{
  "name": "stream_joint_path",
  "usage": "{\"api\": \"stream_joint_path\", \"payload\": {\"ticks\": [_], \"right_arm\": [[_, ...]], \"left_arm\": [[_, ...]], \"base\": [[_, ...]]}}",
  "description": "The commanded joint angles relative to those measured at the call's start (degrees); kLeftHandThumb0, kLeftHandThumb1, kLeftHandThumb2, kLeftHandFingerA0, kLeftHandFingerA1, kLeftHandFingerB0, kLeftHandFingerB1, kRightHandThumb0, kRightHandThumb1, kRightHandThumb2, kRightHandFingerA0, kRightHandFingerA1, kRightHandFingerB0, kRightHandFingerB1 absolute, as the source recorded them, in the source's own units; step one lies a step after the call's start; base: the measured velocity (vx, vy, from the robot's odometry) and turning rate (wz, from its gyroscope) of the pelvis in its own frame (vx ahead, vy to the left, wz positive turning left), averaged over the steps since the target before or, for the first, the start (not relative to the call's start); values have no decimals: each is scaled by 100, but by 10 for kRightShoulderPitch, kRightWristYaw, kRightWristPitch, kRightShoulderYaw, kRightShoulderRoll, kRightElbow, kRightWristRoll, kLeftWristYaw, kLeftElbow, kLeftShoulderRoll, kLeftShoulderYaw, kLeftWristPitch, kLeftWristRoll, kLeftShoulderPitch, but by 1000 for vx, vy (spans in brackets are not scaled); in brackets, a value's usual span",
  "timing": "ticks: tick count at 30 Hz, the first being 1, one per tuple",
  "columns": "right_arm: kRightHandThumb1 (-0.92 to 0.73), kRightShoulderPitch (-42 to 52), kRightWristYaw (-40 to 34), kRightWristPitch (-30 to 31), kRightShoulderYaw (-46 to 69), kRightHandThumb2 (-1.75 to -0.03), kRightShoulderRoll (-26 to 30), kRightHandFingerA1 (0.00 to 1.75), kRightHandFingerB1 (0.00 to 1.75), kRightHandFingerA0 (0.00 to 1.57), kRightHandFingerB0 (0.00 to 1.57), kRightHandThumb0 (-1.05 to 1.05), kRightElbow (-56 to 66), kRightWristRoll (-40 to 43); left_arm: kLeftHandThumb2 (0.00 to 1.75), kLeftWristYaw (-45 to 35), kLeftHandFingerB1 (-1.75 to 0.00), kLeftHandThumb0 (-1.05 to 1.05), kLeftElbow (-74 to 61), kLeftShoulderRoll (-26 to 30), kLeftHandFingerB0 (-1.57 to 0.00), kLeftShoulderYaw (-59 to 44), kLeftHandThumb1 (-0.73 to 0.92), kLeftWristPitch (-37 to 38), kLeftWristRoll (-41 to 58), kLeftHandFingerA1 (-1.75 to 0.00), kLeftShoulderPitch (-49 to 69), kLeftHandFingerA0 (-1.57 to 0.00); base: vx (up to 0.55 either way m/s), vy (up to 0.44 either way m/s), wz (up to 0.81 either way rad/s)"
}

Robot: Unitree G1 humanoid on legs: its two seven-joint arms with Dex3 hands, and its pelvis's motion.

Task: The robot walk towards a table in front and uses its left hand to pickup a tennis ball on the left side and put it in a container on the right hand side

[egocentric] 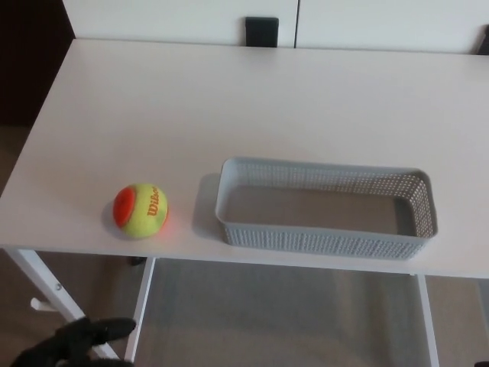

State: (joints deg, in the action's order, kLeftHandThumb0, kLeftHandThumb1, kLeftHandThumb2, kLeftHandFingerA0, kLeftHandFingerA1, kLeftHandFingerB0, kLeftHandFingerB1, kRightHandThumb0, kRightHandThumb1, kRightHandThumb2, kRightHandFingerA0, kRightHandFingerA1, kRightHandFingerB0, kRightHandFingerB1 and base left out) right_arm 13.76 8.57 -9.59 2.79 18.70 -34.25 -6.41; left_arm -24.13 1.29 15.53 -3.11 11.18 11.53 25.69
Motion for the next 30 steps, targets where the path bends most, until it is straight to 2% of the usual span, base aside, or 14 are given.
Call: {"api": "stream_joint_path", "payload": {"ticks": [1,3,4,5,11,12,15,16,20,23,26,27,30], "right_arm": [[-61,-15,10,-1,7,-57,18,51,46,30,36,0,-12,6],[-61,-15,10,-1,7,-57,18,51,46,30,36,0,-12,6],[-43,-22,7,8,6,-86,17,57,55,26,28,-1,-12,4],[-46,-27,6,15,5,-88,17,56,54,24,26,0,-12,2],[-46,-34,9,29,6,-88,15,58,54,26,25,-1,-7,5],[-44,-35,12,24,7,-86,16,55,55,21,27,-1,-9,8],[-44,-36,14,22,8,-86,16,55,55,21,27,-1,-11,9],[-45,-39,10,23,6,-87,18,56,56,24,29,-2,-8,3],[-45,-44,4,25,2,-87,20,56,56,24,29,-2,-5,-5],[-46,-47,5,21,3,-87,21,55,55,22,28,-2,-14,-3],[-46,-48,6,25,2,-87,22,55,55,22,28,-2,-14,-2],[-44,-54,7,21,2,-86,23,57,55,25,28,-2,-19,-2],[-45,-59,6,31,-1,-87,25,57,55,25,27,-3,-16,-4]], "left_arm": [[69,-101,-51,-58,-428,93,-41,-66,33,33,283,-58,30,-49],[69,-101,-51,-58,-431,92,-41,-69,33,28,285,-58,31,-49],[70,-65,-53,-54,-445,100,-40,-97,31,16,309,-57,-26,-44],[71,-40,-55,-56,-454,108,-36,-118,31,7,319,-58,-69,-43],[74,46,-56,-62,-480,110,-38,-150,31,-28,302,-61,-159,-49],[52,53,-49,-60,-477,107,-42,-149,39,-34,296,-55,-175,-50],[52,56,-49,-60,-480,105,-42,-154,39,-46,298,-55,-184,-50],[53,60,-51,-60,-477,109,-35,-159,41,-53,281,-54,-195,-43],[53,67,-51,-60,-477,113,-35,-172,41,-74,259,-54,-214,-43],[54,82,-50,-63,-445,88,-32,-160,44,-69,181,-56,-242,-39],[54,87,-50,-63,-444,85,-32,-157,44,-80,169,-56,-249,-39],[54,87,-45,-64,-416,84,-30,-143,45,-79,146,-53,-274,-39],[54,94,-48,-67,-381,95,-27,-122,44,-104,105,-54,-304,-34]], "base": [[0,0,0],[0,0,0],[0,0,0],[0,0,0],[0,0,0],[0,0,0],[0,0,0],[0,0,0],[0,0,0],[0,0,0],[0,0,0],[0,0,0],[0,0,0]]}}
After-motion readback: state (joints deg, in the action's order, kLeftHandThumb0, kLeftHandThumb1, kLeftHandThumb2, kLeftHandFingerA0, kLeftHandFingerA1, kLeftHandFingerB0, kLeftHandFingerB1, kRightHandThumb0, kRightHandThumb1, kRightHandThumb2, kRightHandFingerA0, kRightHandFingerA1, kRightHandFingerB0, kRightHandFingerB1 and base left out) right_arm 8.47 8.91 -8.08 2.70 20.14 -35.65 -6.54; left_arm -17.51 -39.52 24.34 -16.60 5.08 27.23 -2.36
